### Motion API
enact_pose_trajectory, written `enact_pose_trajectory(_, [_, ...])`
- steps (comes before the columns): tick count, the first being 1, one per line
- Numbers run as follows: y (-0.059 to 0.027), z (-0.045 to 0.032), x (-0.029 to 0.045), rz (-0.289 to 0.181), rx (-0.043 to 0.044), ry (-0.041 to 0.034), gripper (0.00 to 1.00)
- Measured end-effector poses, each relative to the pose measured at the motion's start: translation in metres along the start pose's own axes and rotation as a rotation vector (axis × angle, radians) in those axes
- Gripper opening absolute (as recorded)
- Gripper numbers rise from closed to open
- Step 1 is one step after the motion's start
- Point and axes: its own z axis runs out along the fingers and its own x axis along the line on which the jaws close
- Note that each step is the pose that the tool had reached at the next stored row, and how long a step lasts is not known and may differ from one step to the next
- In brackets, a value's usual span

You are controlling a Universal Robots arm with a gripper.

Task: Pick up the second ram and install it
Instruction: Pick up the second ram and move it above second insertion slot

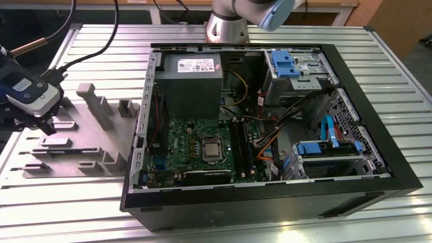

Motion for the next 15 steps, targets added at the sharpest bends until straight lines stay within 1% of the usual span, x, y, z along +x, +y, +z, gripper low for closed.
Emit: enact_pose_trajectory(15, [-0.0001, 0.0024, 0.0001, -0.273, -0.0066, 0.0121, 0.11])
